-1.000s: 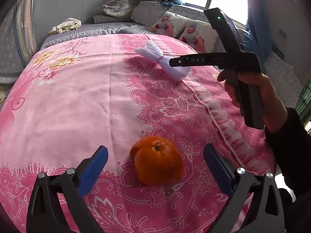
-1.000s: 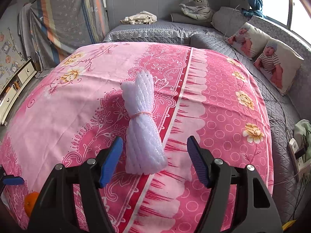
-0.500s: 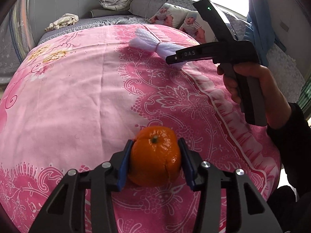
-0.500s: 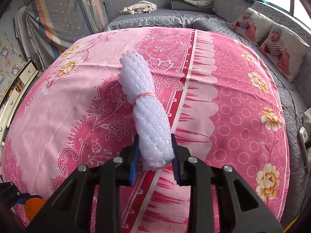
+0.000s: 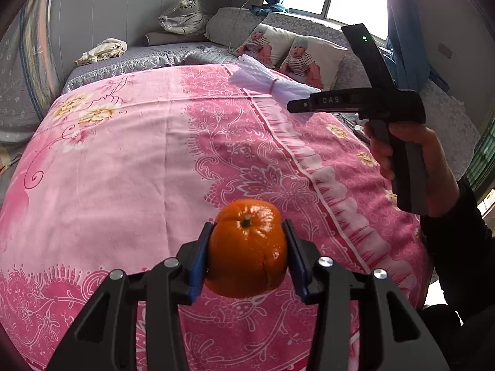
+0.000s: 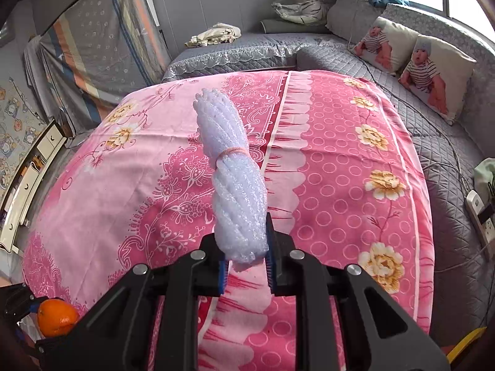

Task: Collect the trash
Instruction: 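Carry the mesh net and orange in both grippers over the bin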

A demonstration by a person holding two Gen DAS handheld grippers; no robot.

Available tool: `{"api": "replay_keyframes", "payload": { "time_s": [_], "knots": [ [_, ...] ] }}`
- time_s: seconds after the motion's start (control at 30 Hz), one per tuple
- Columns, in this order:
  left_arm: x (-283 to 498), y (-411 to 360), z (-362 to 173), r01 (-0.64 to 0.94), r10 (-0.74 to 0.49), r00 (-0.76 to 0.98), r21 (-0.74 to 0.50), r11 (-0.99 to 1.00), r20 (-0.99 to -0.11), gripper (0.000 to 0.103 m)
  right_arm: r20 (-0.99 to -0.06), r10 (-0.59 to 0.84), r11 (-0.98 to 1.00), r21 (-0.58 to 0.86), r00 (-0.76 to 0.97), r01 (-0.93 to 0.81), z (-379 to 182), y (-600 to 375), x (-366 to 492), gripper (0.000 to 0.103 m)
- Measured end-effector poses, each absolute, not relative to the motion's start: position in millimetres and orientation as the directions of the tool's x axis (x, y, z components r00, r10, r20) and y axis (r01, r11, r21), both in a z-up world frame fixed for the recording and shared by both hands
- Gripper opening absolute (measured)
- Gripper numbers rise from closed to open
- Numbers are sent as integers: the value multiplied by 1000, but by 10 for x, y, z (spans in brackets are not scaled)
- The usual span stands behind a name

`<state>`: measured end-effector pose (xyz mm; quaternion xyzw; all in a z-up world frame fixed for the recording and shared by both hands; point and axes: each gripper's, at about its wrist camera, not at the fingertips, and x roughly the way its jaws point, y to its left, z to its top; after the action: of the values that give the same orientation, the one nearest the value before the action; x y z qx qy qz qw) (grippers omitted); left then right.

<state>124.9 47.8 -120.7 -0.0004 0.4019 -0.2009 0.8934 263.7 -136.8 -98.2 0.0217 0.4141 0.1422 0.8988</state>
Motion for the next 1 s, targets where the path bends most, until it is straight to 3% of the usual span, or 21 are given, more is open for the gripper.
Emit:
{"api": "replay_keyframes", "payload": {
  "time_s": [0.4,0.77,1.0],
  "knots": [
    [1287,-251,-867,510,-467,583,-148,847,-665,42,-667,183,982,162,722,-100,-648,-2467,1611,18],
    [1258,-1495,-598,731,-625,470,-123,671,-623,42,-597,-71,949,206,799,239,-394,-3915,477,18],
    [1271,-2352,-591,831,-695,356,-129,542,-624,42,-613,-233,874,208,755,439,-485,-4574,-110,18]
  ]
}}
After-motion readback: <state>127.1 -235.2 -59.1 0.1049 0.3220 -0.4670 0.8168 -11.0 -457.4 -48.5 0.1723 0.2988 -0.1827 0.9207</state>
